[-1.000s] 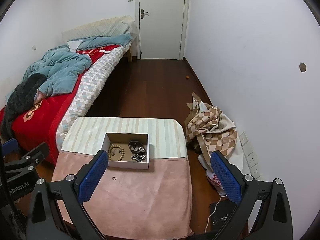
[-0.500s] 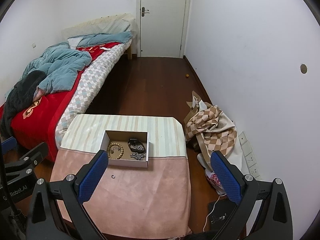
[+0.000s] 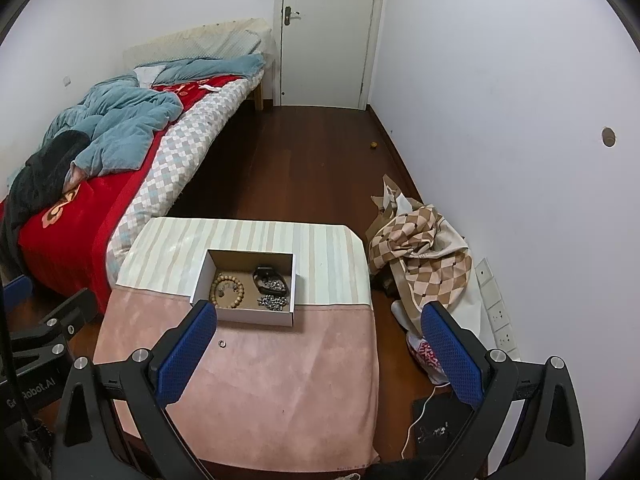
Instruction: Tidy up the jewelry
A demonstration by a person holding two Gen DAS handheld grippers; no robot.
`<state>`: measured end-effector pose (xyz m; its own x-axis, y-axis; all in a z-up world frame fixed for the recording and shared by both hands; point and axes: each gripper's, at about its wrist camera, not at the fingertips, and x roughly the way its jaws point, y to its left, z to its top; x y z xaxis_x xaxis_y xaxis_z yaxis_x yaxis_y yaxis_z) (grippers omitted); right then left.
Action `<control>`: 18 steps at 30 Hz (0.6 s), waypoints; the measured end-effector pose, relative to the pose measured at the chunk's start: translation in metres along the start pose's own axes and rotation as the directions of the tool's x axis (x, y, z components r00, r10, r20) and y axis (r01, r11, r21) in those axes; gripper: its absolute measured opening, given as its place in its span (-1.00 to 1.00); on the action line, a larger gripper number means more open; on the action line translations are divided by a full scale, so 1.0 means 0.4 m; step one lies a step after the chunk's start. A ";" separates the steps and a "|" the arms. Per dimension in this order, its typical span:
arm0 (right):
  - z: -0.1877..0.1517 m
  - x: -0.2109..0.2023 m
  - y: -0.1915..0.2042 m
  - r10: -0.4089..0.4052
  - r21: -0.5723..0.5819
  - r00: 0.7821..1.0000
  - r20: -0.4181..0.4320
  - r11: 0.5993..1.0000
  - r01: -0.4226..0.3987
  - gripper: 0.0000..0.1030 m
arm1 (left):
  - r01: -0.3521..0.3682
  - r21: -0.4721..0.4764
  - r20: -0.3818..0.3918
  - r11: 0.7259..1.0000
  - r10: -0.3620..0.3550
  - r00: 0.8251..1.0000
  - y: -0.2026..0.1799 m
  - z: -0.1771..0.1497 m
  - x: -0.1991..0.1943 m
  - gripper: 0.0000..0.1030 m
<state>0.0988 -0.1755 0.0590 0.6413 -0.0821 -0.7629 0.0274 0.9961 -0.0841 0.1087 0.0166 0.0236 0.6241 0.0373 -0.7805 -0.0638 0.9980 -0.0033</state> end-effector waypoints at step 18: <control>0.001 0.004 0.005 0.003 -0.006 1.000 -0.010 1.000 -0.003 1.00 | -0.004 -0.003 0.005 1.000 0.004 1.000 0.015 -0.006 0.005 1.00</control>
<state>0.1001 -0.1736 0.0579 0.6336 -0.0791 -0.7696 0.0204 0.9961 -0.0855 0.1076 0.0224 0.0205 0.6275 0.0415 -0.7775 -0.0686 0.9976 -0.0021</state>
